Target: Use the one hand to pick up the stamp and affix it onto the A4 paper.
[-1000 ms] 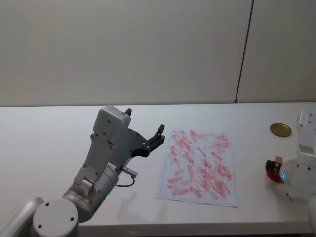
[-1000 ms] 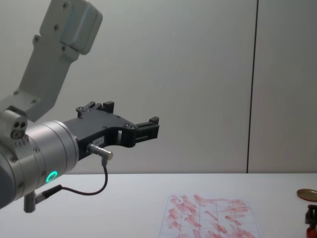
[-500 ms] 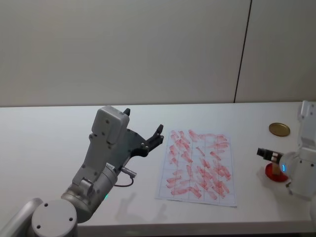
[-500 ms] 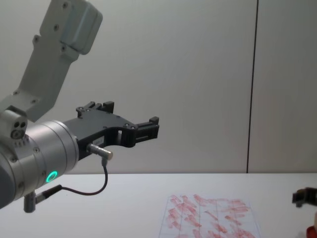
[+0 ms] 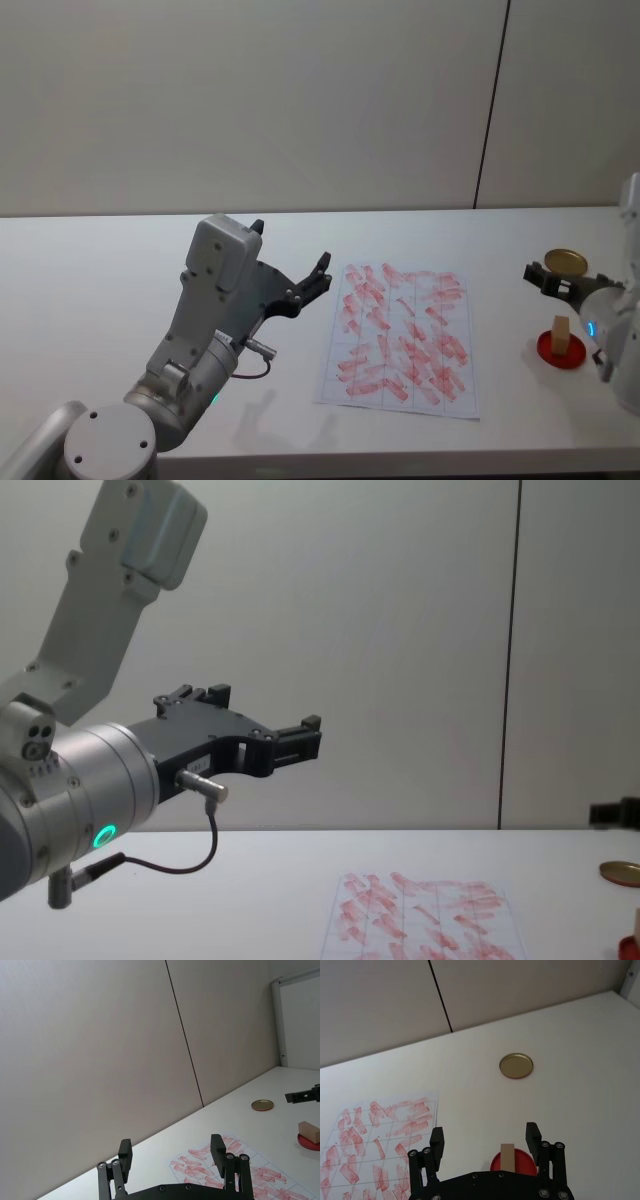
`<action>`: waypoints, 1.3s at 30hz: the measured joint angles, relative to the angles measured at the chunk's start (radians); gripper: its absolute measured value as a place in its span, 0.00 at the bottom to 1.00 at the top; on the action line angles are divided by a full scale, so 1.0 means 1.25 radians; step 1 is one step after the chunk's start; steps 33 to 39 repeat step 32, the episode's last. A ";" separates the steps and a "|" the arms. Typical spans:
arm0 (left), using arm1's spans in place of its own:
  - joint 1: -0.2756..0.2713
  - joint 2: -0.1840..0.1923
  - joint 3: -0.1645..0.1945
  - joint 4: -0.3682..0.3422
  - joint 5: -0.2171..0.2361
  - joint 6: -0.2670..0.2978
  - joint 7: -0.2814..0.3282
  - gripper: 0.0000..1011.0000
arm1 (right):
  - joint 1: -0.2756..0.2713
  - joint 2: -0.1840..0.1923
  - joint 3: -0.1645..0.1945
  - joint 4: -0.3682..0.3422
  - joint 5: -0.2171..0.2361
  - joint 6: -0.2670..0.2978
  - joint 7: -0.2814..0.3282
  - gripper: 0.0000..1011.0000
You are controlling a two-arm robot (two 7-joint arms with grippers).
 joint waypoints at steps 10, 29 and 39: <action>0.000 0.000 0.000 0.000 0.000 0.000 0.000 0.98 | -0.077 0.018 -0.002 -0.116 -0.066 -0.085 0.081 0.99; 0.000 0.000 0.000 0.000 0.000 0.000 0.000 0.98 | -0.204 0.069 0.017 -0.237 -0.162 -0.336 0.199 0.99; 0.000 0.000 0.000 0.000 0.000 0.000 0.000 0.98 | -0.216 0.076 0.021 -0.245 -0.171 -0.372 0.210 0.99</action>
